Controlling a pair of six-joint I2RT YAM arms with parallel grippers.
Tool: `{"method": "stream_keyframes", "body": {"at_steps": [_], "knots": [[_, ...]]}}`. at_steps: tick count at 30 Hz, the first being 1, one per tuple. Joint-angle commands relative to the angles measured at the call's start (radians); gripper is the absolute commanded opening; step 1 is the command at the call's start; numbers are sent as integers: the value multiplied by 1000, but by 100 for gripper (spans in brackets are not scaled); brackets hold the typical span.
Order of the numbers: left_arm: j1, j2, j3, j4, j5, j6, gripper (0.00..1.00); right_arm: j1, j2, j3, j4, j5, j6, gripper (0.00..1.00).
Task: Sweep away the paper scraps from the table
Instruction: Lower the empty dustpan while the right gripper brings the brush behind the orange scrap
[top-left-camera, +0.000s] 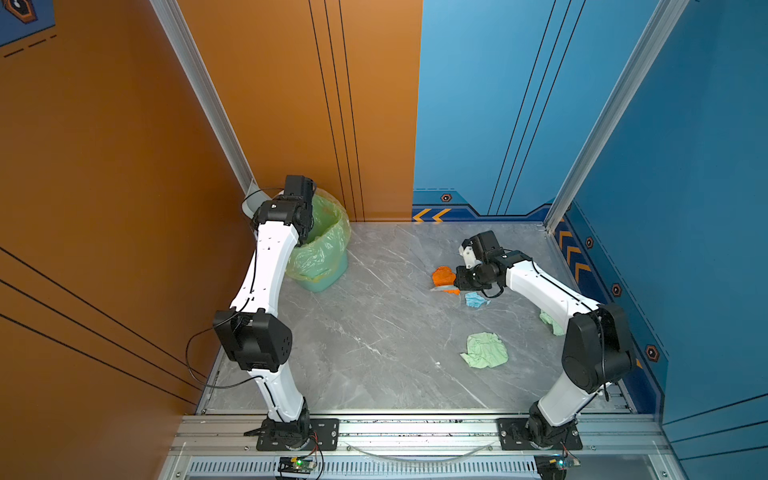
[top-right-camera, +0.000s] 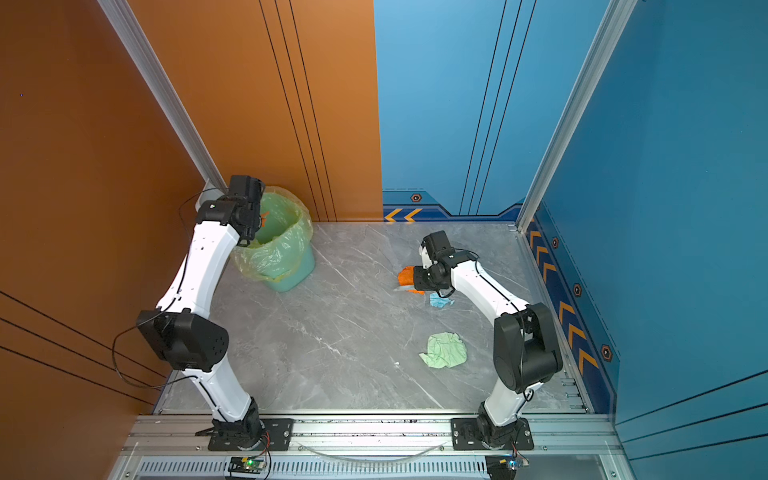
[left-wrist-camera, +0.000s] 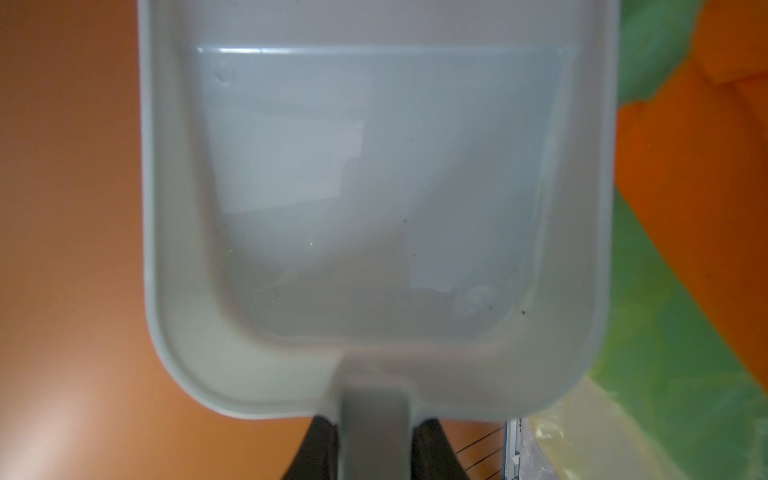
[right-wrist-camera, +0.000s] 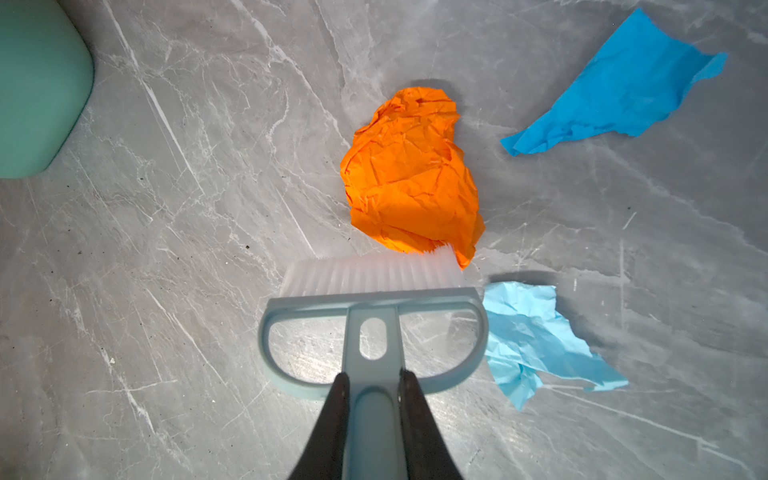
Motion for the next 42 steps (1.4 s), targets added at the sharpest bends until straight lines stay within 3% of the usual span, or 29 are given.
{"method": "stream_keyframes", "body": {"at_steps": [1, 7, 11, 19, 30, 34, 42], "knots": [[-10, 13, 47, 5, -58, 46, 0, -2, -17, -13, 9, -8, 1, 0], [-25, 18, 83, 5, -20, 33, 0, -2, -25, -17, 10, -8, 0, 0], [-30, -4, 111, 5, 76, -7, 0, -5, -31, -15, 9, -7, -1, 0], [-40, -85, 132, 4, 374, -124, 0, -6, -50, -13, 12, 0, -4, 0], [-75, -230, 48, 5, 768, -344, 0, -11, -87, 31, -74, 29, -11, 0], [-119, -263, 1, 9, 830, -390, 0, -11, -115, 50, -159, 32, -24, 0], [-277, -301, -184, 60, 853, -435, 0, -11, -189, 64, -391, 45, -70, 0]]}}
